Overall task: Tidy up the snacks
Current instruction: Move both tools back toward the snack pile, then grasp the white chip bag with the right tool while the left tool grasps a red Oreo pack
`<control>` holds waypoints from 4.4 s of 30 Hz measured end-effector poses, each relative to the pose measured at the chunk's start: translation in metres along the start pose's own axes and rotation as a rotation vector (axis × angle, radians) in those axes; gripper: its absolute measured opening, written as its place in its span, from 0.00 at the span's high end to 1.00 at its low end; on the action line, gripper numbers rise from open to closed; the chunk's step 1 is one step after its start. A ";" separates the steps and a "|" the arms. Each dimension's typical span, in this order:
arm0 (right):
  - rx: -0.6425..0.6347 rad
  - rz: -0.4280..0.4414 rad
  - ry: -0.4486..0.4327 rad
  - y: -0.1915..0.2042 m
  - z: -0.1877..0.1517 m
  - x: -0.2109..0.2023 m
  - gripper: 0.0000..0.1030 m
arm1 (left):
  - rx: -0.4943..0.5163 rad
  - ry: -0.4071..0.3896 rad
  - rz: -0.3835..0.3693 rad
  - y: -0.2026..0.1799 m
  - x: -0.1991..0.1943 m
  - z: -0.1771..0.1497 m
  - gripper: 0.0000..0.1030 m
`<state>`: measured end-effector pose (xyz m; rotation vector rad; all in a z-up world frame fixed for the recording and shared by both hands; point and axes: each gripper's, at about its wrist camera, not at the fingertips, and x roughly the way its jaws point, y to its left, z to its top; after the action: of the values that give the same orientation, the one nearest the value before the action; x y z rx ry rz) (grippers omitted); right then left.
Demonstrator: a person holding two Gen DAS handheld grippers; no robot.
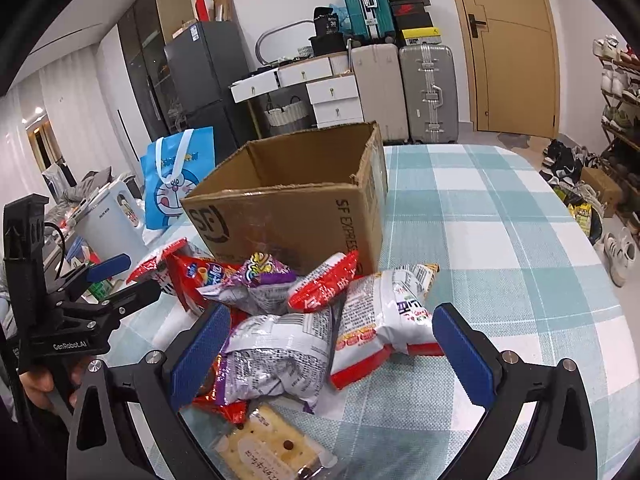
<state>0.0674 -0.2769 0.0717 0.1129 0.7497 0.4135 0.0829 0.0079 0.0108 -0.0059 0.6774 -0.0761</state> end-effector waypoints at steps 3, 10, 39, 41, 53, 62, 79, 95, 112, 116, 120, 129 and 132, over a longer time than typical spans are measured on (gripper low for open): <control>0.007 -0.005 0.000 -0.002 0.000 0.001 0.00 | -0.002 0.014 0.001 0.001 0.007 -0.004 0.01; 0.019 -0.016 0.019 -0.008 -0.001 0.005 0.00 | -0.013 0.028 -0.009 0.001 0.017 -0.009 0.01; 0.166 -0.093 0.111 -0.052 -0.011 0.038 0.00 | -0.107 0.073 -0.039 0.020 0.049 -0.014 0.01; 0.167 -0.090 0.109 -0.053 -0.011 0.038 0.00 | -0.122 0.065 -0.032 0.025 0.049 -0.012 0.01; 0.200 -0.045 0.126 -0.058 -0.009 0.053 0.04 | -0.233 0.074 -0.035 0.050 0.055 -0.013 0.01; 0.183 0.009 0.111 -0.055 -0.009 0.052 0.41 | -0.181 0.063 -0.023 0.038 0.053 -0.015 0.01; 0.173 0.085 -0.018 -0.048 -0.013 0.005 0.49 | -0.058 0.061 -0.143 0.007 0.040 -0.025 0.01; 0.106 0.100 -0.014 -0.020 -0.012 -0.016 0.49 | 0.148 0.144 -0.242 -0.048 0.036 -0.044 0.01; 0.008 0.096 -0.003 0.005 -0.021 -0.029 0.68 | 0.207 0.225 -0.238 -0.074 0.052 -0.047 0.56; 0.013 0.084 0.006 0.004 -0.022 -0.024 0.69 | 0.193 0.221 -0.234 -0.072 0.047 -0.050 0.60; 0.042 0.086 0.033 -0.005 -0.025 -0.015 0.69 | 0.189 0.222 -0.236 -0.070 0.048 -0.049 0.60; 0.062 0.072 0.084 -0.006 -0.031 0.003 0.51 | 0.187 0.221 -0.239 -0.070 0.048 -0.049 0.60; 0.052 0.053 0.107 -0.004 -0.031 0.011 0.48 | 0.181 0.217 -0.237 -0.069 0.047 -0.049 0.60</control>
<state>0.0545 -0.2779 0.0411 0.1611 0.8645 0.4530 0.0838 -0.0635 -0.0550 0.0979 0.8823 -0.3700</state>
